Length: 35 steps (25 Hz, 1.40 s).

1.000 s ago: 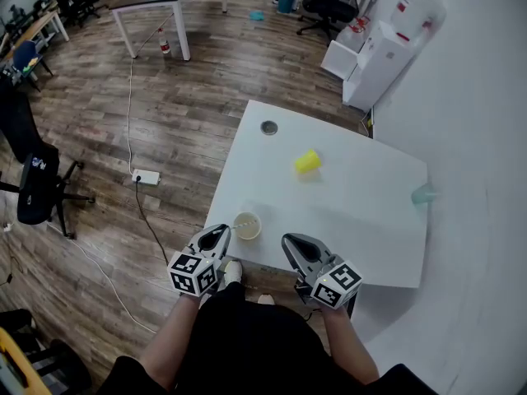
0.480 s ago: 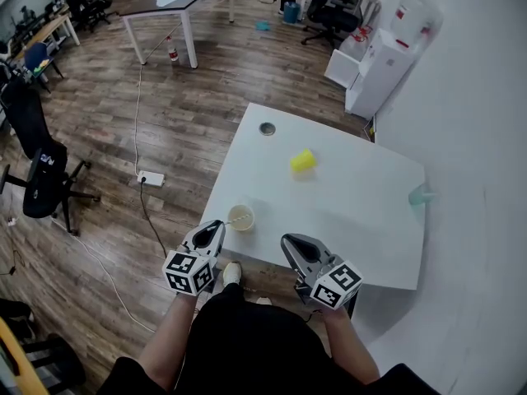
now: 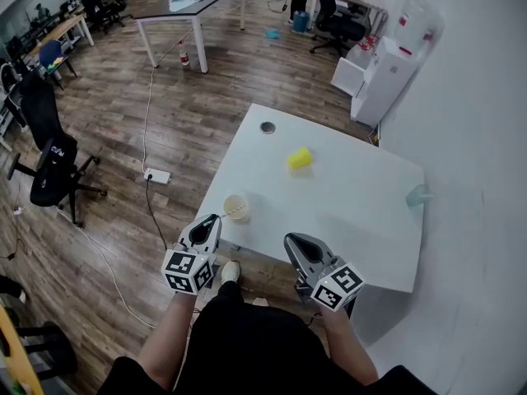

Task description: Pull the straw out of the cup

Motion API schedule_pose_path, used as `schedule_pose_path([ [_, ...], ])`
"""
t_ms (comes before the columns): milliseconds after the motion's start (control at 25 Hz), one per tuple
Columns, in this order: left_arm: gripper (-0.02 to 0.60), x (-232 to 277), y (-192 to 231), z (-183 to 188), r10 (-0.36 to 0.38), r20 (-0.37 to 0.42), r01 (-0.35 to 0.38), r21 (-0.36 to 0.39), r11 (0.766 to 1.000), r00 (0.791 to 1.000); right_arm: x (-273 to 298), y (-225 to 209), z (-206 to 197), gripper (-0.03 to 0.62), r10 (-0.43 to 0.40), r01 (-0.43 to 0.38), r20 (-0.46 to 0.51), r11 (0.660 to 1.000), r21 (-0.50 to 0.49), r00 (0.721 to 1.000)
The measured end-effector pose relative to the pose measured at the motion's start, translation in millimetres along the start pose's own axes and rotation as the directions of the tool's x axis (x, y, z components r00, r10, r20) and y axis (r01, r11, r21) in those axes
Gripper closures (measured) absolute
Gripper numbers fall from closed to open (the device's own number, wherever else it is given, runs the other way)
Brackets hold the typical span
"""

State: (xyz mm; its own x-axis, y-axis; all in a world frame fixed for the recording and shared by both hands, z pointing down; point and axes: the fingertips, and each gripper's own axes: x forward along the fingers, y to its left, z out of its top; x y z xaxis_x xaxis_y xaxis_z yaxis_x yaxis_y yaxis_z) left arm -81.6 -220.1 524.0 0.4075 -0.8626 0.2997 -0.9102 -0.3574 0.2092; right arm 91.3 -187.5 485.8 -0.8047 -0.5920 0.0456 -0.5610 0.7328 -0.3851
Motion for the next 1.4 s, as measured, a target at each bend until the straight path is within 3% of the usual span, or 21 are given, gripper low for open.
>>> schedule_pose_path([
  [560,0.545,-29.9,-34.9,25.9,0.048,0.093,-0.049,0.009,0.999,0.995,-28.9,14.4,7.5,0.572,0.055,-0.055,0.025,0.998,-0.010,0.998],
  [1000,0.545,-50.1,-21.9,42.2,0.054,0.120,-0.055,0.005,0.998,0.991,-8.3,27.1,19.0,0.572,0.067,-0.066,0.032,0.997,-0.046,0.997],
  [1400,0.545,-62.9,-2.7,43.3,0.020,0.111,-0.021,0.008,1.000,0.994,10.2,38.3,16.6,0.572,0.016,-0.014,0.038,0.999,-0.042,0.999],
])
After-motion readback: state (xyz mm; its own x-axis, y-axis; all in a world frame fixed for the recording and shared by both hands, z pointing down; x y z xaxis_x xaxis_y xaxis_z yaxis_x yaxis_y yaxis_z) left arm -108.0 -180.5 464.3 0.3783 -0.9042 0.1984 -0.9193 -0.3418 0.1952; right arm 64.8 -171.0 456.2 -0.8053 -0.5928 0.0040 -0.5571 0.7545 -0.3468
